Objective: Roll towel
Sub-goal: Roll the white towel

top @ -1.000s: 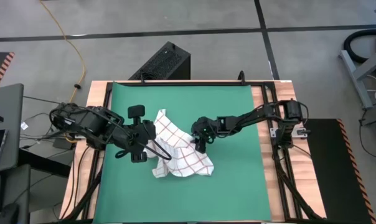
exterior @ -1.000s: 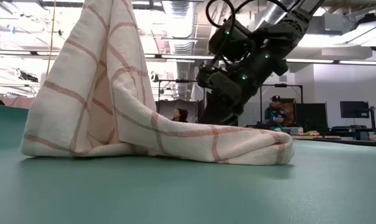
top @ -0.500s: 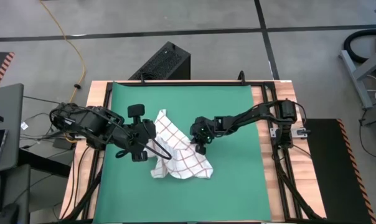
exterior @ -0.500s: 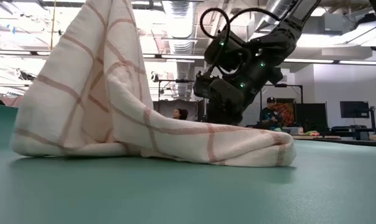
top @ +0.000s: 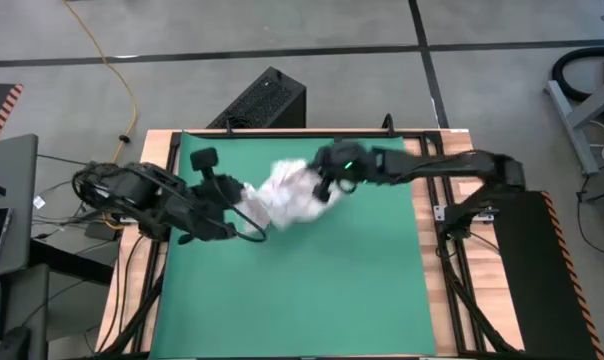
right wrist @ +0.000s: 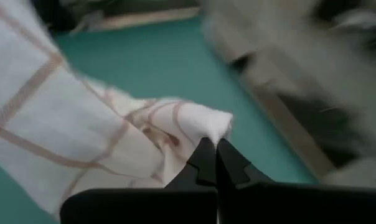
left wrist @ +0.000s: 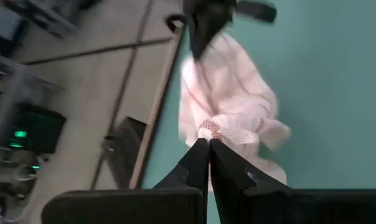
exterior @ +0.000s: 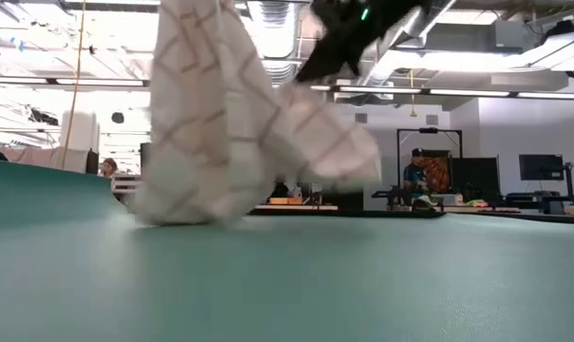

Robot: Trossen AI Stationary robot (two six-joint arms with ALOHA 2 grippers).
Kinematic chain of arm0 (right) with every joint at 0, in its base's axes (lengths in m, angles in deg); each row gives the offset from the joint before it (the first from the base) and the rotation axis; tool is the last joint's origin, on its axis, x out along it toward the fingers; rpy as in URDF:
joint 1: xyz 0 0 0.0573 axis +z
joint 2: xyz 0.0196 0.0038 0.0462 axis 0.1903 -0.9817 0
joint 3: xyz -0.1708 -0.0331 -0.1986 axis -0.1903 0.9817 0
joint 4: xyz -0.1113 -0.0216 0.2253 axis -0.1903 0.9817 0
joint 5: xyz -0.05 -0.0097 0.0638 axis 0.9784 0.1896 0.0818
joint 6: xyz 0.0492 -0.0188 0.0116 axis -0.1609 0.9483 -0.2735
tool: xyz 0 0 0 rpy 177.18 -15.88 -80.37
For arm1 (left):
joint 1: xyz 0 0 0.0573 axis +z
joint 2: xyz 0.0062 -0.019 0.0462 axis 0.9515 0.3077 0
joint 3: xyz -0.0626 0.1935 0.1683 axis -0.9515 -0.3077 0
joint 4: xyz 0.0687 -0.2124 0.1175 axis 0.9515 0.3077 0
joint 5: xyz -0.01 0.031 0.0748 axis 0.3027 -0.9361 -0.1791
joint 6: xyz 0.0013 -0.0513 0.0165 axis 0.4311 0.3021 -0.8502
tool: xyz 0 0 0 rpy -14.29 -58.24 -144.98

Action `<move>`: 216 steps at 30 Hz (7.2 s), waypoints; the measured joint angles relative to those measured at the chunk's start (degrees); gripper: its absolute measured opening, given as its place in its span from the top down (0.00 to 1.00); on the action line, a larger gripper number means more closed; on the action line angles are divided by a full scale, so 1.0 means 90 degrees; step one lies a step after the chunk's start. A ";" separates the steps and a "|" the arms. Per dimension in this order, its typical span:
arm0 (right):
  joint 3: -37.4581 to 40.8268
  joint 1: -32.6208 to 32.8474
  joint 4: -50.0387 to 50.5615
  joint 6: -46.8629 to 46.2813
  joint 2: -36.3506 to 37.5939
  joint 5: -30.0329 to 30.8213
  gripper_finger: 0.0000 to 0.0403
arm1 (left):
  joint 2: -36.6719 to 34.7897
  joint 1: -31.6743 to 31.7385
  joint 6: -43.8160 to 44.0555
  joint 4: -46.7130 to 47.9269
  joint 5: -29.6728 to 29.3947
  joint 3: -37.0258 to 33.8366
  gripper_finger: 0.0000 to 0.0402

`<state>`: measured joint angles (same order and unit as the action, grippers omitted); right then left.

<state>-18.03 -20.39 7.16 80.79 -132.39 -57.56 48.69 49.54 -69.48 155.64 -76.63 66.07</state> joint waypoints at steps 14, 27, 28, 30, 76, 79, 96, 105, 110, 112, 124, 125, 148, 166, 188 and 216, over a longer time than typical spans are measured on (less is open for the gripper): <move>-0.0379 -0.0650 0.0780 -0.0007 0.2470 0.1224 1.00 | -0.0832 0.1281 -0.1470 -0.0005 -0.0290 -0.0010 1.00; -0.0372 -0.0667 0.1681 -0.0658 0.2616 0.1002 1.00 | -0.1603 0.2202 0.0676 -0.0865 -0.0192 -0.0570 1.00; -0.0372 -0.0661 0.1678 -0.0656 0.2561 0.0983 1.00 | -0.1618 0.2129 0.0683 -0.1209 -0.0244 -0.0940 1.00; -0.0372 -0.0673 0.1647 -0.0666 0.2461 0.0986 1.00 | -0.1680 0.2033 0.0792 -0.2171 -0.0348 -0.1952 1.00; -0.0372 -0.0579 0.1097 -0.1447 0.3649 -0.0367 0.99 | 0.3414 0.3955 -0.3869 -1.0656 0.4383 -0.4796 0.66; -0.0372 -0.0579 0.1160 -0.1447 0.3660 -0.0365 0.99 | 0.3448 0.4001 -0.3930 -1.0713 0.4219 -0.4809 0.66; -0.0372 -0.0589 0.1165 -0.1452 0.3578 -0.0367 0.98 | 0.3445 0.3558 -0.4535 -1.1083 0.4306 -0.4804 0.66; -0.0372 -0.0587 0.1031 -0.1449 0.3583 -0.0367 0.98 | 0.3853 0.3461 -0.4685 -1.1224 0.4030 -0.4694 0.66; -0.0372 -0.0587 0.1012 -0.1452 0.3583 -0.0374 0.98 | 0.3854 0.3463 -0.4851 -1.1301 0.3888 -0.4680 0.66; -0.0372 -0.0577 0.0968 -0.1454 0.3581 -0.0376 0.98 | 0.3854 0.3475 -0.4844 -1.1383 0.3733 -0.4682 0.66; -0.0372 -0.0572 0.0569 -0.1503 0.3580 -0.0539 0.98 | 0.3864 0.3477 -0.5099 -1.1549 0.3672 -0.4680 0.66; -0.0372 -0.0572 0.0564 -0.1508 0.3580 -0.0539 0.98 | 0.3940 0.3480 -0.5101 -1.1694 0.3655 -0.4679 0.66; -0.0372 -0.0271 0.0381 -0.1491 0.3583 -0.0663 0.98 | 0.4198 0.3570 -0.4666 -1.1254 0.2839 -0.4274 1.00; -0.0376 -0.1203 0.2959 -0.1262 0.3767 0.1318 0.98 | 0.0437 0.2583 -0.4053 -0.7085 -0.0240 -0.4017 1.00; -0.0376 -0.1258 0.2328 -0.0969 0.3721 0.0486 0.98 | 0.0122 0.3659 0.4545 -1.3851 0.3766 -0.8581 0.96; -0.0374 -0.1155 0.2163 -0.0941 0.3420 0.0332 0.98 | 0.2815 0.3455 0.7958 -1.3590 0.2344 -0.6919 0.57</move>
<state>-21.40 -30.78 26.63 72.32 -101.61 -54.57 74.02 80.63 2.15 33.33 -55.53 3.80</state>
